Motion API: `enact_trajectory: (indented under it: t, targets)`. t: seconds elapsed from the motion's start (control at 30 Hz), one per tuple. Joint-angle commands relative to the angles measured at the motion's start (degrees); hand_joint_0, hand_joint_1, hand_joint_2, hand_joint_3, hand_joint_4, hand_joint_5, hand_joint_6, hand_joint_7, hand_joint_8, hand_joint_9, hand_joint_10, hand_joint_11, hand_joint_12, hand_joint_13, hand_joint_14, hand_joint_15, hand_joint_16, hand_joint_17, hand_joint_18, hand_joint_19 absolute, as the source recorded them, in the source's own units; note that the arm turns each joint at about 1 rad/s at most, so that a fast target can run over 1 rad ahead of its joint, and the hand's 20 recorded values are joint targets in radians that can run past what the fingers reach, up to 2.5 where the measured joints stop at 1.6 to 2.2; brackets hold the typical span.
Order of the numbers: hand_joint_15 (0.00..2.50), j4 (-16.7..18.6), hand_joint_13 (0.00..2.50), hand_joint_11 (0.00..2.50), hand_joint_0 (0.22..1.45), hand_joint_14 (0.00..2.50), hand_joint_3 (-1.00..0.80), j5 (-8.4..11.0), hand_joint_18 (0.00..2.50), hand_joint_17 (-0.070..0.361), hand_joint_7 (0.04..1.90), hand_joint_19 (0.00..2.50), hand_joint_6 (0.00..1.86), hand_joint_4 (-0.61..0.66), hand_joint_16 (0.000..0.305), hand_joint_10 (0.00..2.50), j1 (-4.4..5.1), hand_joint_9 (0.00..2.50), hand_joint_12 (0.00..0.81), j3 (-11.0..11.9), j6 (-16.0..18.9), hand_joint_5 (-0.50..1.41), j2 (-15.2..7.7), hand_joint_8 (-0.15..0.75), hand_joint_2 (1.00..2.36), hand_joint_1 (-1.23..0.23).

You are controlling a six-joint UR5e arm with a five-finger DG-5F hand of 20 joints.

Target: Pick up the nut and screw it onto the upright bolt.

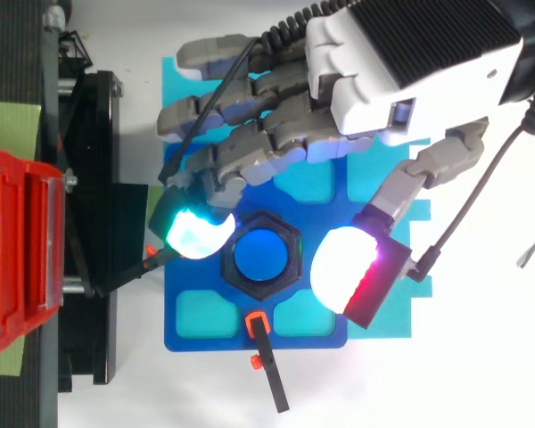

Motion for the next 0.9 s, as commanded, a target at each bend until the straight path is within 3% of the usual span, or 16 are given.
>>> enact_trajectory:
  t: [0.0,0.1,0.27,0.53,0.87]
  targets:
    - [0.00,1.39,0.13,0.00,0.48,0.00,-0.50,-0.46,0.00,0.071,0.62,0.00,0.50,0.14,0.032,0.00,0.40,0.33,0.283,0.15,0.08,-0.19,-0.98,0.199,1.00,-0.16]
    - [0.00,2.36,0.13,0.00,0.48,0.00,-0.50,-0.55,0.00,0.071,0.62,0.00,0.50,0.14,0.031,0.00,0.66,0.33,0.283,0.06,0.08,-0.19,-0.98,0.199,1.00,-0.17]
    - [0.00,0.95,0.14,0.00,0.48,0.00,-0.50,-0.11,0.00,0.070,0.62,0.00,0.50,0.14,0.031,0.00,1.10,0.33,0.282,0.06,0.17,-0.19,-0.98,0.200,1.00,-0.17]
    - [0.00,1.48,0.14,0.00,0.48,0.00,-0.50,0.50,0.00,0.070,0.62,0.00,0.50,0.14,0.031,0.00,1.19,0.33,0.282,0.06,0.43,-0.19,-2.38,0.200,1.00,-0.18]
    - [0.00,2.18,0.15,0.00,0.48,0.00,-0.50,0.15,0.00,0.069,0.68,0.00,0.50,0.15,0.031,0.00,1.19,0.32,0.278,0.06,0.96,-0.18,-2.38,0.208,1.00,-0.18]
